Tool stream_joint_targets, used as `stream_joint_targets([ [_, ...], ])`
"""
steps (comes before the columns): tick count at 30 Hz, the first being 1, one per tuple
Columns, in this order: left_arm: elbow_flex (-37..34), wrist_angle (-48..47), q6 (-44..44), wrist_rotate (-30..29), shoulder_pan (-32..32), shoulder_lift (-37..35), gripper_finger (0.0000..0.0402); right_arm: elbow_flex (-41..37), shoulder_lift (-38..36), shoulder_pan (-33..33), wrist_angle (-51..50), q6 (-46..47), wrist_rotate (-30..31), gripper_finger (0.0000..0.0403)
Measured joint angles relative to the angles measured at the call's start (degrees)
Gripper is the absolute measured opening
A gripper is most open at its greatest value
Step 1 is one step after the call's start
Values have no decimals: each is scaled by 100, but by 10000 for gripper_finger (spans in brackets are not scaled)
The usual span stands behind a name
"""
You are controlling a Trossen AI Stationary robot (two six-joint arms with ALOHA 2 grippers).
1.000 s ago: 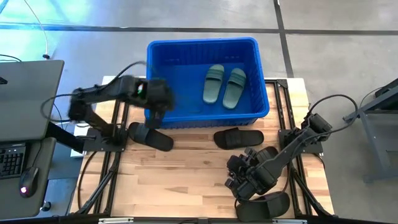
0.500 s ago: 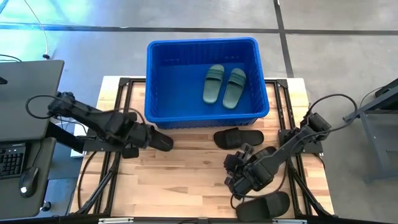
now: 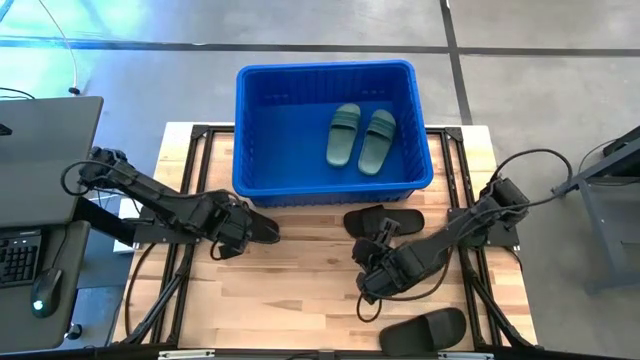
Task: Pick and place slides into bin
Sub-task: Put the black slide into the blue bin
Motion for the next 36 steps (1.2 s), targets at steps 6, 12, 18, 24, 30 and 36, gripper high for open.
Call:
stream_joint_targets([
  [6, -222, 179, -514, -266, 0, 235, 145, 0, 0, -160, 41, -271, 0, 142],
  [12, -319, 152, -1104, -588, 1, 506, 145, -1, -2, -296, 41, -414, -28, 142],
  [18, -367, 169, -1678, -615, 2, 868, 145, 0, -4, -337, 43, -423, -42, 142],
  [24, -365, 193, -2222, -723, 2, 1270, 145, 0, -4, -336, 46, -424, -44, 142],
  [30, -352, -19, -2432, -677, 4, 1584, 145, 0, -4, -336, 46, -424, -42, 142],
  [36, -367, -228, -2703, -329, 4, 1636, 145, 0, -4, -336, 48, -424, -44, 142],
])
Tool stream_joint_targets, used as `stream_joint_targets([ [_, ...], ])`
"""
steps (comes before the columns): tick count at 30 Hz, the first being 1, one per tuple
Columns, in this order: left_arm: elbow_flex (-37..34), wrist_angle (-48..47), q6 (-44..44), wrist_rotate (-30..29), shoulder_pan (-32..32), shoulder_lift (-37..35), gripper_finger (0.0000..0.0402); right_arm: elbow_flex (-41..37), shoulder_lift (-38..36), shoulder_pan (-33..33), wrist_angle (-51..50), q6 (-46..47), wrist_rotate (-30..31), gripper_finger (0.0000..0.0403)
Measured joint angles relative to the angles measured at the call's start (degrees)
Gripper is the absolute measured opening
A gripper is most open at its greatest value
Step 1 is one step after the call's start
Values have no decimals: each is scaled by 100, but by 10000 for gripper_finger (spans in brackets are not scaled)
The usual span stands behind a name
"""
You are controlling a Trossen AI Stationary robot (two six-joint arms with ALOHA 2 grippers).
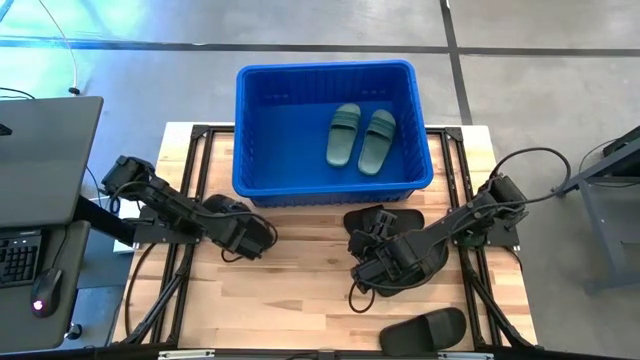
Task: Pick and place slides into bin
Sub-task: Put the black slide into the blue bin
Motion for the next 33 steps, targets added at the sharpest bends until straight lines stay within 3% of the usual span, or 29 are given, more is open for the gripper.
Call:
stream_joint_targets([
  [14, -2, -862, -2, 1185, -8, 2, 145, 0, 0, 7, 7, 63, -30, 142],
  [22, -197, -937, 32, 605, -4, 2, 145, 0, 0, 8, 20, 206, -143, 142],
  [33, -166, -941, 46, 372, -4, 2, 136, 0, 0, 63, 132, 203, -216, 142],
])
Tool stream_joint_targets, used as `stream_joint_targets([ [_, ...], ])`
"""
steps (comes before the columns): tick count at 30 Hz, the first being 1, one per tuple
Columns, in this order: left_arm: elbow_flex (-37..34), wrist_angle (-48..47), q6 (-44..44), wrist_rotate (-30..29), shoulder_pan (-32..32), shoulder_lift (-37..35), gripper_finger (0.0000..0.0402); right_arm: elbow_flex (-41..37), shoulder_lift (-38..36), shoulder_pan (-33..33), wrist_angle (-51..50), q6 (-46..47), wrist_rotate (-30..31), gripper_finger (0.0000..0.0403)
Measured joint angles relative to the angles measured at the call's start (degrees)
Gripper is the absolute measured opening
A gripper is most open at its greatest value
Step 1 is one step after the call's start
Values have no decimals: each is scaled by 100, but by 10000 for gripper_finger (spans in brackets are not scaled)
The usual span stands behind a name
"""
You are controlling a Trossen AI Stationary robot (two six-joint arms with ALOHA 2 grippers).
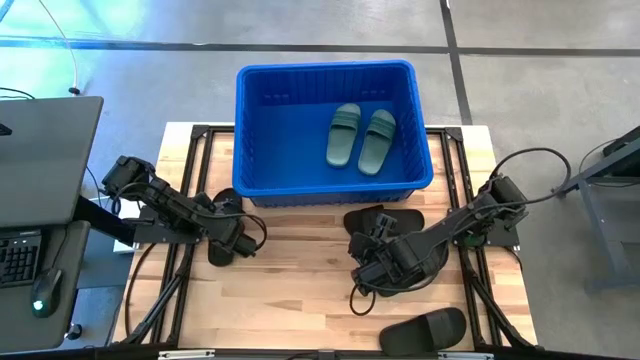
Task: Pick and place slides into bin
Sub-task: Put the black slide into the blue bin
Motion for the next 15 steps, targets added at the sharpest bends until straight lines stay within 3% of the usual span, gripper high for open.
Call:
stream_joint_targets([
  [3, 0, 9, 0, -2, 0, 0, 105, -1, 0, 0, 1, 0, -2, 142],
  [8, 0, 11, 6, -17, 0, 0, 16, 0, 1, 0, -1, -2, -24, 142],
  [15, 306, 562, 867, -163, -117, 0, 6, 0, 2, -2, -1, -42, -23, 142],
])
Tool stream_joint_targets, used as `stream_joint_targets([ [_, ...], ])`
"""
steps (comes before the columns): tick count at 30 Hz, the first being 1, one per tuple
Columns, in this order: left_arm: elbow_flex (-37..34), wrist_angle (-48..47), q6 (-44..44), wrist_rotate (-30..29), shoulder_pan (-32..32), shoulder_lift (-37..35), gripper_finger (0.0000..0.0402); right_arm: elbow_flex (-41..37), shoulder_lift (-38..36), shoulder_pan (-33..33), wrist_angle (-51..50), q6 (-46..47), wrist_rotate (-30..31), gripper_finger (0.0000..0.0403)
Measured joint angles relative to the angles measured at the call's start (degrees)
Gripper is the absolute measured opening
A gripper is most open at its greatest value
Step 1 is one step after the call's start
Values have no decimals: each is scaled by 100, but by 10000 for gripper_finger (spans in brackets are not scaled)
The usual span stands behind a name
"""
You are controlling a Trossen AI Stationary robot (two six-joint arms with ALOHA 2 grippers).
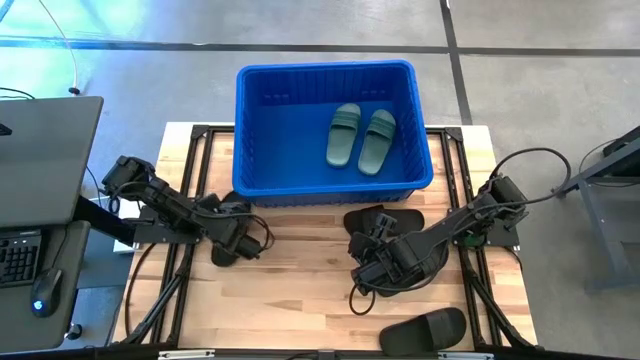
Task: Pick and place slides into bin
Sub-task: Put the black slide into the blue bin
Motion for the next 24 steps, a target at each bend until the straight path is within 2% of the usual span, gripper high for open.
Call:
stream_joint_targets([
  [4, 574, -72, 166, 14, -268, 0, 8, 0, 0, 0, 0, -6, -1, 142],
  [10, 1668, -808, 219, 26, -981, 0, 4, 0, 0, 0, 0, -6, -1, 142],
  [14, 2535, -1392, 333, -248, -1569, 0, 2, 0, 0, 0, -1, -6, 0, 142],
  [18, 3349, -1540, 575, -783, -2099, -4, 1, 0, 0, 2, -2, -7, 1, 142],
  [21, 3863, -1538, 1029, -1441, -2408, -2, 1, 0, 0, 1, -1, -2, 1, 142],
  [24, 4212, -1532, 1548, -2152, -2445, -2, 1, 0, 0, 0, 2, 18, 1, 142],
])
